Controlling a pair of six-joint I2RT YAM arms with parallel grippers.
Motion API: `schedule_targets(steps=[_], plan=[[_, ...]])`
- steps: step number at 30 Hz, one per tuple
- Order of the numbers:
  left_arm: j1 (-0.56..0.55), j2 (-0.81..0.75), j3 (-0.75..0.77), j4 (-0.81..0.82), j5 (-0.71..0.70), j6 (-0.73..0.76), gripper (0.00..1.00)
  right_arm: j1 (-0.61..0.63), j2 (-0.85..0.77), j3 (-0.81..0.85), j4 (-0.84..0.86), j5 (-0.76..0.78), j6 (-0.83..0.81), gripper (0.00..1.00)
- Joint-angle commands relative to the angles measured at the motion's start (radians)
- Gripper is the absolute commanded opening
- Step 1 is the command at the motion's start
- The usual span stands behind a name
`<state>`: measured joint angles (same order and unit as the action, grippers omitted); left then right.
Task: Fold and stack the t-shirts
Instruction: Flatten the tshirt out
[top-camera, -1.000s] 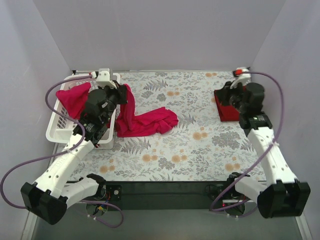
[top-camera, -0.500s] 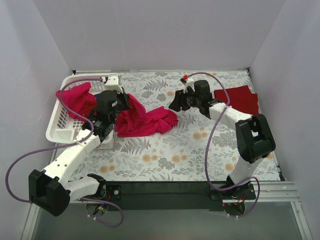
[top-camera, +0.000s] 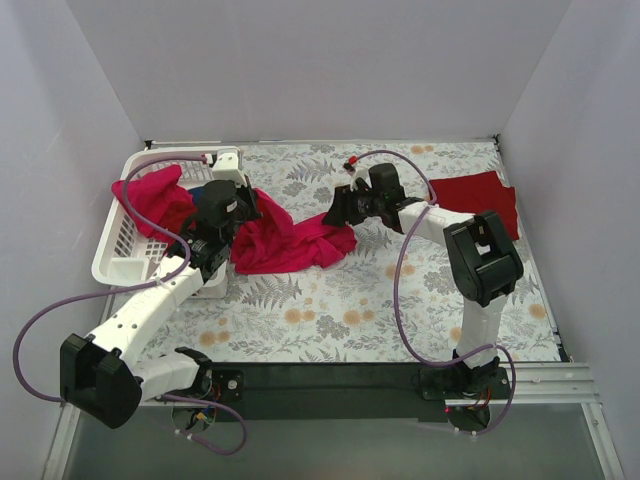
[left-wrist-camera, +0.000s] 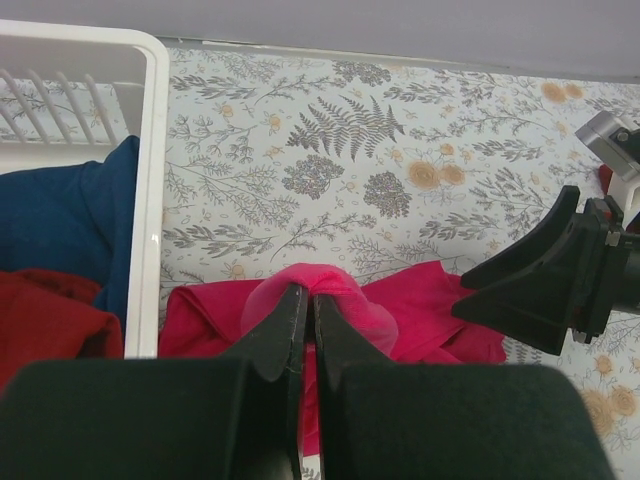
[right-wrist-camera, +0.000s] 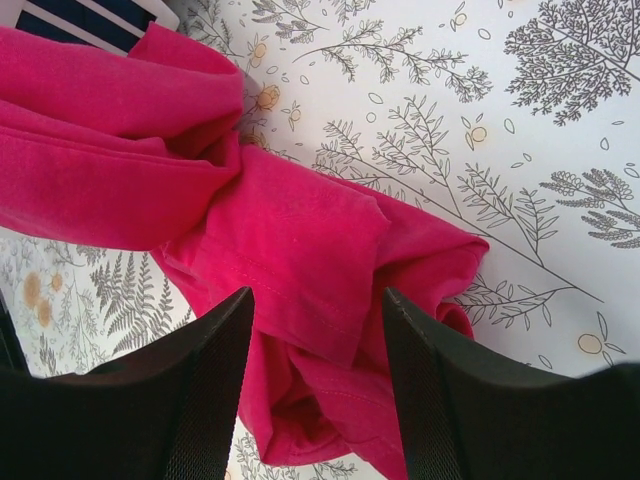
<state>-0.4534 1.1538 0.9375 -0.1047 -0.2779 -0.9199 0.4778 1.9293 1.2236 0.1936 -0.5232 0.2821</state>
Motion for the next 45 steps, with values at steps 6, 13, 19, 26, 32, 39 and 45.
schedule_targets(steps=[6, 13, 19, 26, 32, 39, 45], plan=[[0.007, -0.014, -0.005, 0.0, -0.026, 0.009, 0.0, 0.024, 0.025, 0.019, 0.044, -0.015, 0.005, 0.5], [0.007, -0.023, -0.008, -0.001, -0.029, 0.009, 0.0, 0.039, 0.051, 0.011, 0.041, 0.015, 0.003, 0.5], [0.007, -0.019, -0.008, -0.001, -0.021, 0.007, 0.0, 0.038, 0.043, -0.013, 0.032, 0.069, -0.012, 0.52], [0.007, -0.026, -0.009, -0.001, -0.018, 0.006, 0.0, 0.038, 0.031, -0.022, 0.009, 0.115, -0.027, 0.53], [0.007, -0.022, -0.009, 0.002, -0.015, 0.006, 0.0, 0.047, 0.04, -0.006, 0.009, 0.062, -0.027, 0.5], [0.007, -0.017, -0.016, 0.002, -0.026, 0.007, 0.0, 0.068, 0.017, 0.005, 0.013, -0.001, -0.024, 0.16], [0.007, -0.031, -0.022, 0.002, -0.046, 0.009, 0.0, 0.068, -0.131, -0.067, 0.027, 0.106, -0.047, 0.01]])
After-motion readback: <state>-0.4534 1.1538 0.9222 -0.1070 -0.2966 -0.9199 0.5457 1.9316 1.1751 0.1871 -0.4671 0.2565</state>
